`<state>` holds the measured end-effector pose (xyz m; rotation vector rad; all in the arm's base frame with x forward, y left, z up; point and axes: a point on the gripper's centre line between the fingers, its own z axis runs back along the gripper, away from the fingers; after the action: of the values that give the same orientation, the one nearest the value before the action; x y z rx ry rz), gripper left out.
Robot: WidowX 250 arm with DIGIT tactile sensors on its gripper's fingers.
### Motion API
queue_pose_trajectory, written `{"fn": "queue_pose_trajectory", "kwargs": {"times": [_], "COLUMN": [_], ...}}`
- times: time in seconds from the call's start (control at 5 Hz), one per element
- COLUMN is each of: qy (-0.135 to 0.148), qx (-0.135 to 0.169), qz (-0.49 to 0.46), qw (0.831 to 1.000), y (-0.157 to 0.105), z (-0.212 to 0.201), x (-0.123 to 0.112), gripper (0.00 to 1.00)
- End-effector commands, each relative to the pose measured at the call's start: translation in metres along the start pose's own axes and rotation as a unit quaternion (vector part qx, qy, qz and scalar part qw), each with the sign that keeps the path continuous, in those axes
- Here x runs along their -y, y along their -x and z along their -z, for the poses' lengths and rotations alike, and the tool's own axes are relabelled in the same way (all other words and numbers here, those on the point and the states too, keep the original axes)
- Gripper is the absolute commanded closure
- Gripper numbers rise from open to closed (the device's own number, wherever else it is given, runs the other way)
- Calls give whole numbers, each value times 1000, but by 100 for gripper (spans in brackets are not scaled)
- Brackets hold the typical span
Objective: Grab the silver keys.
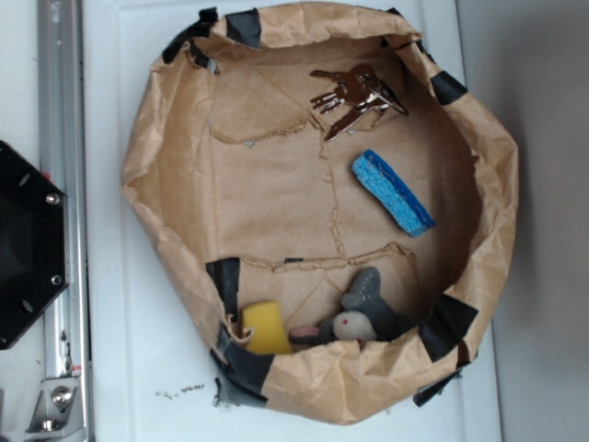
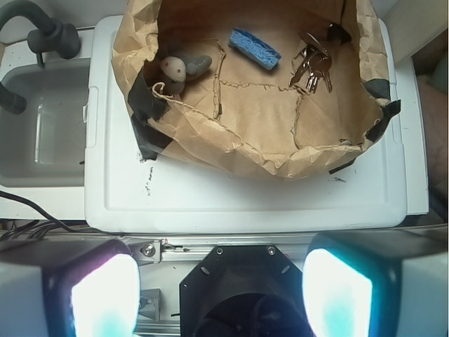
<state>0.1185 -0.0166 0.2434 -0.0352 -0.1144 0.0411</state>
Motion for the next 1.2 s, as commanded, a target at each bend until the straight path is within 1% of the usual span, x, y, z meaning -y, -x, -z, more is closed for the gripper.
{"fn": "queue_pose_trajectory", "kwargs": {"times": [0.0, 0.2, 0.4, 0.6, 0.8, 1.0], "qy": [0, -1, -1, 1, -2, -19], "qx": [0, 26, 33, 53, 85, 95], "qz": [0, 12, 31, 58, 96, 139], "qw": [1000, 1000, 999, 997, 992, 986], "y": [0, -47, -84, -109, -122, -128], "z": [0, 17, 39, 60, 79, 97], "x": [0, -1, -12, -30, -46, -51], "gripper": [0, 0, 0, 0, 0, 0]}}
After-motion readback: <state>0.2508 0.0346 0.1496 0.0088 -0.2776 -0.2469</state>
